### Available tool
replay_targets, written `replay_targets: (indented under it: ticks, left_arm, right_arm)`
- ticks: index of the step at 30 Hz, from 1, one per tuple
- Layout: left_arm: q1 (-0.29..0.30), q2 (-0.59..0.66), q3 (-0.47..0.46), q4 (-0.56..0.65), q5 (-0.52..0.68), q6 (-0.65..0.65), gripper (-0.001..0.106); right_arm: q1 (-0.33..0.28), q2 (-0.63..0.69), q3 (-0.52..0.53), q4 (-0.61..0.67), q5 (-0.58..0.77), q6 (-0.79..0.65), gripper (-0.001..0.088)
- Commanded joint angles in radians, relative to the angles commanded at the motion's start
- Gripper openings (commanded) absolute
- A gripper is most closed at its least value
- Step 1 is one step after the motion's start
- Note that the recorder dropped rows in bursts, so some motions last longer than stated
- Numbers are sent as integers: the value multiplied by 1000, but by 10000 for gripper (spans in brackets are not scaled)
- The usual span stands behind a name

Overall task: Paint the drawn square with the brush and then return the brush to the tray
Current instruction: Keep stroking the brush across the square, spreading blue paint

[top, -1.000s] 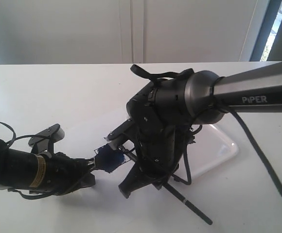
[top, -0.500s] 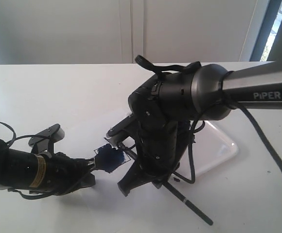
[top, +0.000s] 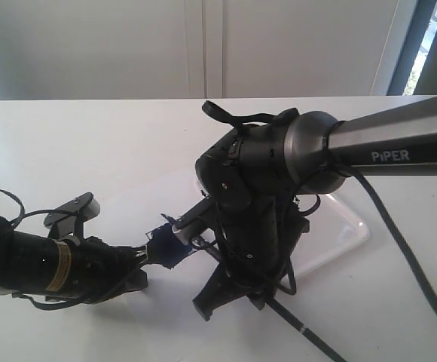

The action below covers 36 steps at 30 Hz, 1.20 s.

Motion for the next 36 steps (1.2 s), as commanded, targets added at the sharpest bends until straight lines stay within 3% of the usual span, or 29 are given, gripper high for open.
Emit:
replay_targets:
  ticks: [11, 20, 27, 36]
  left_arm:
    - [0, 0, 0, -4, 0, -2, 0]
    - [0, 0, 0, -4, -2, 0, 0]
    - [0, 0, 0, -4, -25, 0, 0]
    - [0, 0, 0, -4, -27, 0, 0]
  right_arm:
    - [10, -123, 84, 79, 17, -23, 0]
    - [10, -131, 189, 130, -29, -56, 0]
    - [10, -131, 196, 136, -145, -56, 0]
    - [10, -121, 184, 130, -187, -56, 0]
